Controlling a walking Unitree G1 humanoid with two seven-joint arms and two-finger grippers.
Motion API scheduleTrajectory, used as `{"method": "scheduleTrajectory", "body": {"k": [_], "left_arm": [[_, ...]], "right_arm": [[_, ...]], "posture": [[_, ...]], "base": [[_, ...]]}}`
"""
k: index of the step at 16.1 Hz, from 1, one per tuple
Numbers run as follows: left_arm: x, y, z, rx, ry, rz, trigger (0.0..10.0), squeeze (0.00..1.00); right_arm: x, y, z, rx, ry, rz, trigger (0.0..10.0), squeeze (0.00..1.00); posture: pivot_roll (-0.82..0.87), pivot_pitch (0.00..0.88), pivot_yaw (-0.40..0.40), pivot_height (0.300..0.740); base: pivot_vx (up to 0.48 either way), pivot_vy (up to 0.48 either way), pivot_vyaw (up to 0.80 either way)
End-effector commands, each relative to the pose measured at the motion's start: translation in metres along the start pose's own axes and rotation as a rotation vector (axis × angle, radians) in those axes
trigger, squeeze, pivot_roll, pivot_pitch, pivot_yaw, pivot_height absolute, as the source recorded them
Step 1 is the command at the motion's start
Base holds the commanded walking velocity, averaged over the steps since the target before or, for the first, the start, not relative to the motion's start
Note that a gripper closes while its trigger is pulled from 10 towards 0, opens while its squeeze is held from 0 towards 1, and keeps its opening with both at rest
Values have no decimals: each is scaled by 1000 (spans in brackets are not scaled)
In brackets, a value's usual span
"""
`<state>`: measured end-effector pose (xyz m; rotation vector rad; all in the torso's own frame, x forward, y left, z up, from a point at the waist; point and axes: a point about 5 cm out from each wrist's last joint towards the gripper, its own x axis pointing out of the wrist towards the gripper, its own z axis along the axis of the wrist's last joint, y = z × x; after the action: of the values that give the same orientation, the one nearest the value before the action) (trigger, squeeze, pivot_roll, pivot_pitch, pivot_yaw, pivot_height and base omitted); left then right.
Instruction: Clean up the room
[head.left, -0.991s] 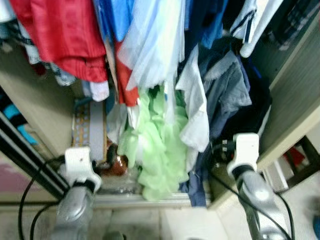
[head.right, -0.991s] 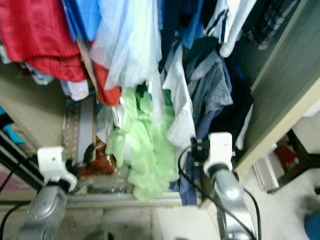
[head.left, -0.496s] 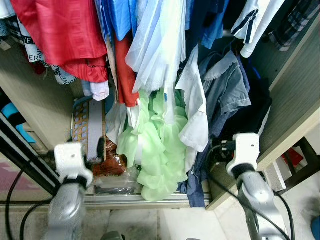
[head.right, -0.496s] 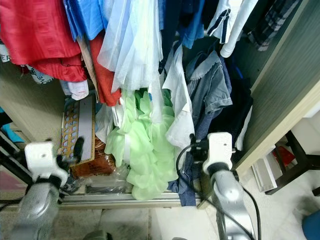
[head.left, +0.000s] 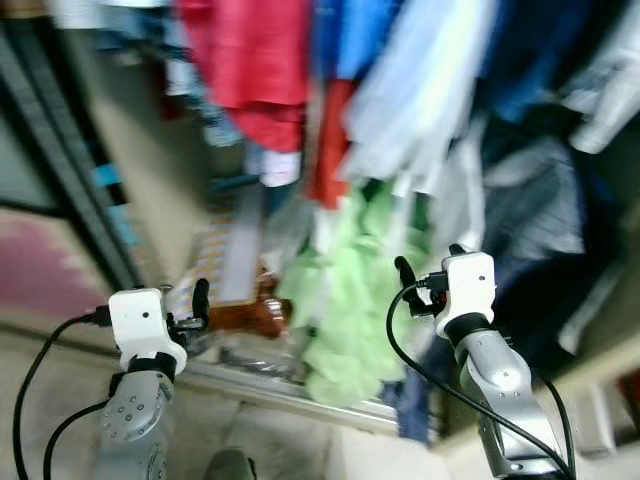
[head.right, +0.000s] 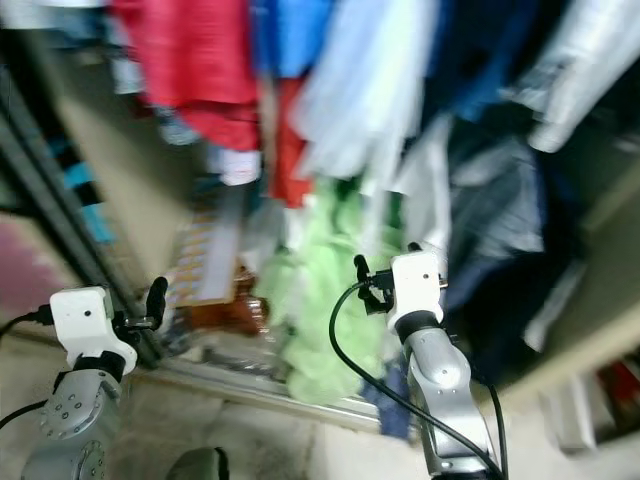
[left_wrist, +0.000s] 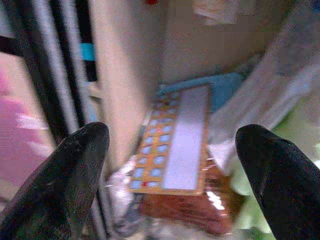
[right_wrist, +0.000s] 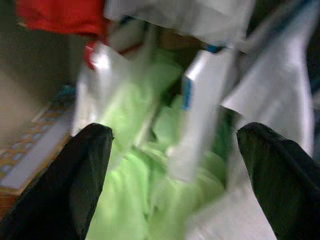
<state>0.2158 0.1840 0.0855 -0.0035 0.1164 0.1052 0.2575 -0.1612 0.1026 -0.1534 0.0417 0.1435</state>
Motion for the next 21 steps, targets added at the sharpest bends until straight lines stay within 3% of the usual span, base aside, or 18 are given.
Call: {"method": "scheduleTrajectory", "body": {"k": [1,6,9,12,16,19,21], "left_arm": [[-1,-4,1,31,8,-32,10000,0],[3,6,1,161,23,-54,10000,0],[9,5,3,218,22,-76,10000,0],[2,8,1,208,40,-61,10000,0],[-12,2,-2,192,40,-135,10000,0],[-11,11,0,177,43,-82,10000,0],[-5,7,2,169,32,-82,10000,0]], "right_arm": [[-2,-8,-2,-1,9,-15,10000,0],[-3,-10,-10,45,19,-77,10000,0],[-3,-9,-16,65,27,-101,10000,0],[-8,-8,-18,63,51,-93,10000,0],[-9,3,-8,35,5,10,10000,0],[-8,-7,-10,39,19,-12,10000,0],[-7,-4,-13,34,34,11,10000,0]], "posture": [[26,0,-73,740],[36,0,13,740],[48,0,35,740],[42,0,5,740],[16,0,-7,740],[34,0,-27,740],[37,0,-44,740]], "base": [[0,0,800],[0,0,800],[0,0,0],[0,0,0],[0,0,800],[0,0,800],[0,0,800]]}}
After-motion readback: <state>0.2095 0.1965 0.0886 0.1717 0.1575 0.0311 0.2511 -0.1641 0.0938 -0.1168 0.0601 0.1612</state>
